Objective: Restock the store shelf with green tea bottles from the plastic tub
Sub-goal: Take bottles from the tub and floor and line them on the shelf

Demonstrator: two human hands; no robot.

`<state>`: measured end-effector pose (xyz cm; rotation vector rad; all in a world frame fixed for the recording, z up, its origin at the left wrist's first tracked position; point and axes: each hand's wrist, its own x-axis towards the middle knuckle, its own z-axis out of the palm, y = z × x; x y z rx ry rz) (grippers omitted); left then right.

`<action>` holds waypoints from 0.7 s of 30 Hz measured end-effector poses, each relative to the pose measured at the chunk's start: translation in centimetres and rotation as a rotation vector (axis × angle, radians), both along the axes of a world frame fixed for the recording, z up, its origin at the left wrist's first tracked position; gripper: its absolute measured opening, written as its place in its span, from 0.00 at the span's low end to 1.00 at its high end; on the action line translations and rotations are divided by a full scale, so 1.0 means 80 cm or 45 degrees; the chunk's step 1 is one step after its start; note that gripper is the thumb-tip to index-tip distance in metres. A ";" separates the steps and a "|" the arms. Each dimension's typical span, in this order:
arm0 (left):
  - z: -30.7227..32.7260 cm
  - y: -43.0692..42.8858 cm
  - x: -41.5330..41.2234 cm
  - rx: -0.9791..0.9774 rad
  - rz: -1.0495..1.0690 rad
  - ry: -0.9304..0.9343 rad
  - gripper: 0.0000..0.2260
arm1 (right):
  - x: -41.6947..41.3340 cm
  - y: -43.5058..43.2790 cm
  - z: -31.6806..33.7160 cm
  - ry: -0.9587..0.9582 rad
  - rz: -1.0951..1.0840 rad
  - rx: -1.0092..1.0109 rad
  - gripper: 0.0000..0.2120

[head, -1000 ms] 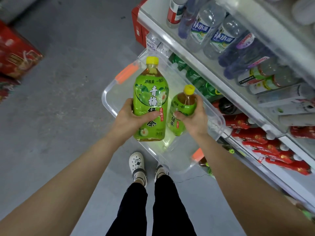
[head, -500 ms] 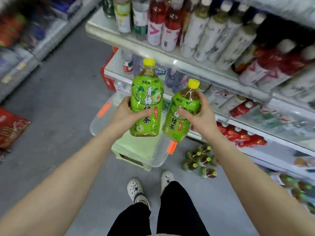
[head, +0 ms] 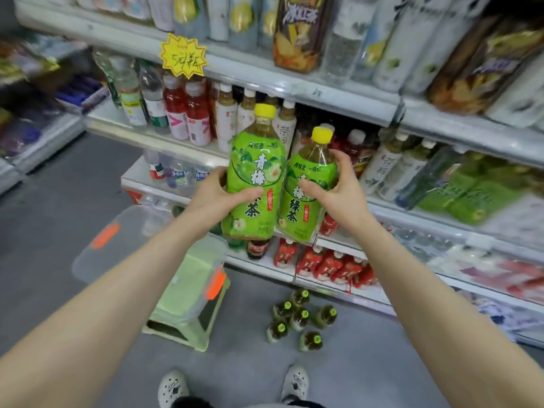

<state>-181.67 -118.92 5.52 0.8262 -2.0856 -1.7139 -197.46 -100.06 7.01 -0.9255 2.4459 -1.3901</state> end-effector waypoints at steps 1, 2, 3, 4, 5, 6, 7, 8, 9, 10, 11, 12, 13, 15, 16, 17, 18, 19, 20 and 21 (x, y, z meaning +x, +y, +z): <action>0.006 0.017 -0.011 -0.016 0.008 0.013 0.47 | -0.012 0.015 0.009 0.013 0.000 -0.007 0.38; 0.012 0.033 -0.021 -0.031 0.018 0.023 0.47 | -0.024 0.029 0.018 0.030 0.000 -0.011 0.37; 0.020 0.049 -0.032 -0.045 0.031 0.031 0.47 | -0.035 0.042 0.025 0.039 0.001 -0.021 0.36; 0.027 0.064 -0.041 -0.063 0.044 0.041 0.47 | -0.044 0.054 0.033 0.031 0.004 -0.042 0.36; 0.033 0.076 -0.050 -0.079 0.056 0.051 0.48 | -0.054 0.065 0.041 0.020 0.006 -0.063 0.35; 0.040 0.088 -0.056 -0.101 0.067 0.067 0.49 | -0.062 0.075 0.050 0.021 0.005 -0.076 0.34; 0.047 0.098 -0.062 -0.119 0.076 0.073 0.51 | -0.068 0.085 0.060 0.035 0.004 -0.079 0.33; 0.054 0.106 -0.067 -0.130 0.074 0.079 0.53 | -0.074 0.093 0.070 0.046 0.004 -0.084 0.33; 0.063 0.113 -0.071 -0.133 0.067 0.088 0.56 | -0.079 0.101 0.080 0.055 -0.002 -0.089 0.33; 0.072 0.118 -0.075 -0.140 0.053 0.105 0.56 | -0.082 0.109 0.091 0.062 -0.004 -0.097 0.34; 0.082 0.123 -0.079 -0.152 0.038 0.127 0.56 | -0.086 0.116 0.103 0.077 -0.006 -0.103 0.34; 0.093 0.125 -0.083 -0.169 0.028 0.151 0.56 | -0.090 0.122 0.116 0.093 -0.004 -0.113 0.34; 0.105 0.127 -0.089 -0.184 0.028 0.174 0.55 | -0.093 0.127 0.130 0.104 -0.001 -0.130 0.35; 0.134 0.134 -0.097 -0.211 0.018 0.218 0.53 | -0.096 0.136 0.161 0.137 0.006 -0.172 0.35; 0.150 0.138 -0.101 -0.213 0.007 0.251 0.50 | -0.098 0.139 0.178 0.183 -0.006 -0.188 0.36; 0.164 0.142 -0.107 -0.206 -0.002 0.293 0.47 | -0.100 0.144 0.197 0.234 -0.024 -0.198 0.36; 0.179 0.145 -0.113 -0.201 -0.011 0.335 0.45 | -0.102 0.147 0.214 0.272 -0.041 -0.213 0.37; 0.194 0.146 -0.118 -0.187 -0.028 0.370 0.44 | -0.104 0.150 0.232 0.291 -0.048 -0.239 0.37; 0.209 0.148 -0.124 -0.180 -0.055 0.400 0.43 | -0.107 0.154 0.250 0.297 -0.051 -0.274 0.36; 0.224 0.149 -0.131 -0.172 -0.076 0.428 0.42 | -0.111 0.157 0.267 0.296 -0.061 -0.309 0.35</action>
